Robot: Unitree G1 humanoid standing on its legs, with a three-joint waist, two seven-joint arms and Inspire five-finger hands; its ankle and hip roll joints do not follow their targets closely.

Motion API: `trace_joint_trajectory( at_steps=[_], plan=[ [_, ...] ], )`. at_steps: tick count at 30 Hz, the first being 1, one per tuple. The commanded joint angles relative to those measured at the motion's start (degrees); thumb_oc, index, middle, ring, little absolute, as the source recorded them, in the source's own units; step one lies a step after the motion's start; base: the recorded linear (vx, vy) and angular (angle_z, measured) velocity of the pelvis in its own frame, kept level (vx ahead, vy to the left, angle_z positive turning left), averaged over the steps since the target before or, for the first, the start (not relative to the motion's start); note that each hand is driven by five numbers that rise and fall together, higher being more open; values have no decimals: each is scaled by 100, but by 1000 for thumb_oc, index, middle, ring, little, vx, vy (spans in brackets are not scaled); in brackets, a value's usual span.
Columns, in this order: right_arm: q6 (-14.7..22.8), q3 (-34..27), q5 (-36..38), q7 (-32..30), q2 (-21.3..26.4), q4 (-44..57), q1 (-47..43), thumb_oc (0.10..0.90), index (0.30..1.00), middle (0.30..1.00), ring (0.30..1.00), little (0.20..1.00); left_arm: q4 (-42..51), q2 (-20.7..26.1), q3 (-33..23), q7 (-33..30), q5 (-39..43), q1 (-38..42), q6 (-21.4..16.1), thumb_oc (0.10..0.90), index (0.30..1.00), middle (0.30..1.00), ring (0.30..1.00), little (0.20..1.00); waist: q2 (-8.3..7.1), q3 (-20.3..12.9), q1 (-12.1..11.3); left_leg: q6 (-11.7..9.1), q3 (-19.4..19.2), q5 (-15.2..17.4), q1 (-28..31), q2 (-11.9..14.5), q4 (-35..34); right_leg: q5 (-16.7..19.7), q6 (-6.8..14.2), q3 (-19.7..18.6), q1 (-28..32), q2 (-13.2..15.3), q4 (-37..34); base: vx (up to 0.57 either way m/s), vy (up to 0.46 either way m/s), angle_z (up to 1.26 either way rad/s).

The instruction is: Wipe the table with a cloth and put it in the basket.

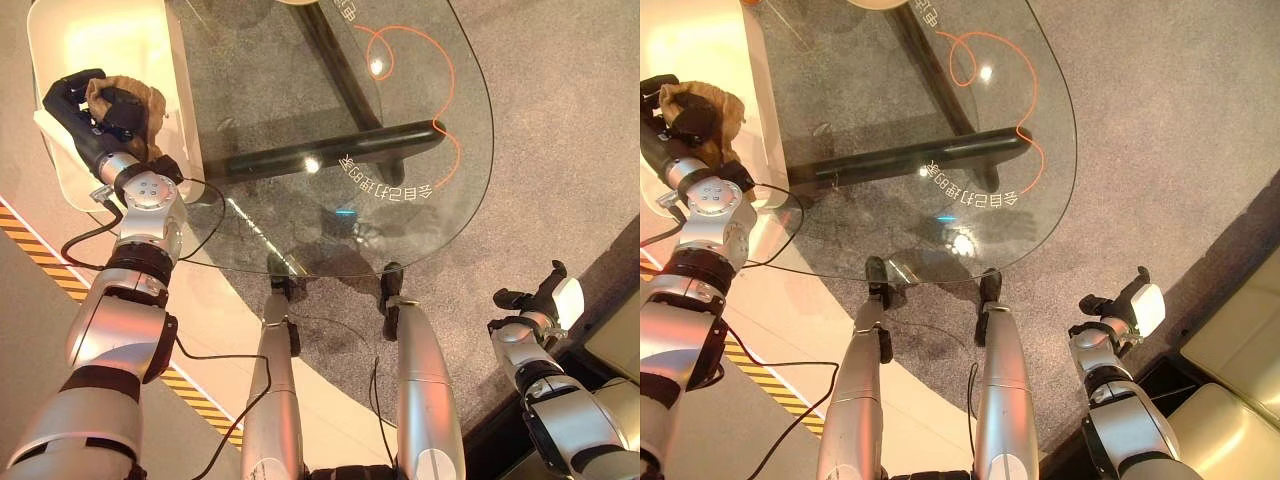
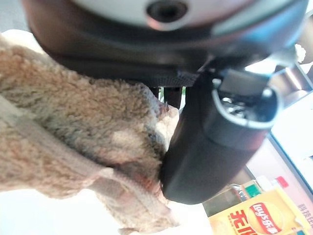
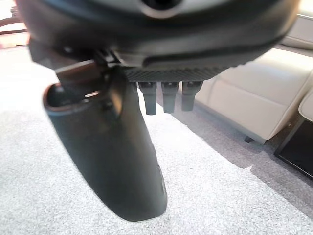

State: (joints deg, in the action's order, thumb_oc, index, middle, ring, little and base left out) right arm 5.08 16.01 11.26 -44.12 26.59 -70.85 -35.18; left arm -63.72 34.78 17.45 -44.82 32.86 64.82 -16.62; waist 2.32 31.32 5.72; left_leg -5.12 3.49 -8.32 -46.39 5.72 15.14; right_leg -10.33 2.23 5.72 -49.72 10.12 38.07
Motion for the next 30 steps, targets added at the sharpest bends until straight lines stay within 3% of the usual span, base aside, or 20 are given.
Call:
trace_joint_trajectory(
  at_steps=[1,15,16,17,18,19,30],
  plan=[
    [60,-94,-86,-243,169,-46,263,800,900,900,900,900,-147,911,-133,-313,-372,675,-420,100,300,300,300,200,-157,-153,-54,541,-644,1018,72,-278,792,663,-101,-281,142,-454,-1020,0,0,0],
    [63,-24,-176,-227,223,-17,249,800,900,900,900,900,-359,947,-15,-281,-297,885,-375,100,300,300,300,200,-274,-153,-7,556,-655,1040,-106,-254,819,712,-92,-330,-37,-520,-1028,0,8,0],
    [74,-24,-188,-226,223,-17,249,800,900,900,900,900,-384,953,-4,-277,-282,913,-363,130,326,326,326,230,-282,-153,-3,557,-655,1043,-118,-254,825,716,-89,-330,-48,-520,-1028,0,0,0],
    [88,-13,-193,-225,225,-20,246,800,900,900,900,900,-449,952,7,-264,-260,937,-380,353,516,516,516,453,-293,-153,6,558,-652,1049,-136,-254,845,718,-88,-332,-62,-522,-1019,0,0,0],
    [91,-6,-196,-227,217,-12,245,800,900,900,900,900,-477,950,16,-264,-260,953,-347,443,594,594,594,543,-302,-153,11,558,-652,1054,-149,-255,859,721,-87,-332,-69,-524,-1018,0,0,0],
    [95,5,-178,-213,229,7,238,800,900,900,900,900,-494,953,30,-246,-220,977,-328,800,900,900,900,900,-314,-153,9,561,-647,1060,-165,-264,865,733,-84,-330,-75,-526,-1036,0,0,0],
    [153,58,-167,-217,167,11,207,800,900,900,900,900,-700,940,53,-158,-88,1044,-306,800,900,900,900,900,-386,-153,19,575,-626,1094,-267,-262,911,760,-66,-319,-148,-551,-1052,0,0,0]
  ],
)
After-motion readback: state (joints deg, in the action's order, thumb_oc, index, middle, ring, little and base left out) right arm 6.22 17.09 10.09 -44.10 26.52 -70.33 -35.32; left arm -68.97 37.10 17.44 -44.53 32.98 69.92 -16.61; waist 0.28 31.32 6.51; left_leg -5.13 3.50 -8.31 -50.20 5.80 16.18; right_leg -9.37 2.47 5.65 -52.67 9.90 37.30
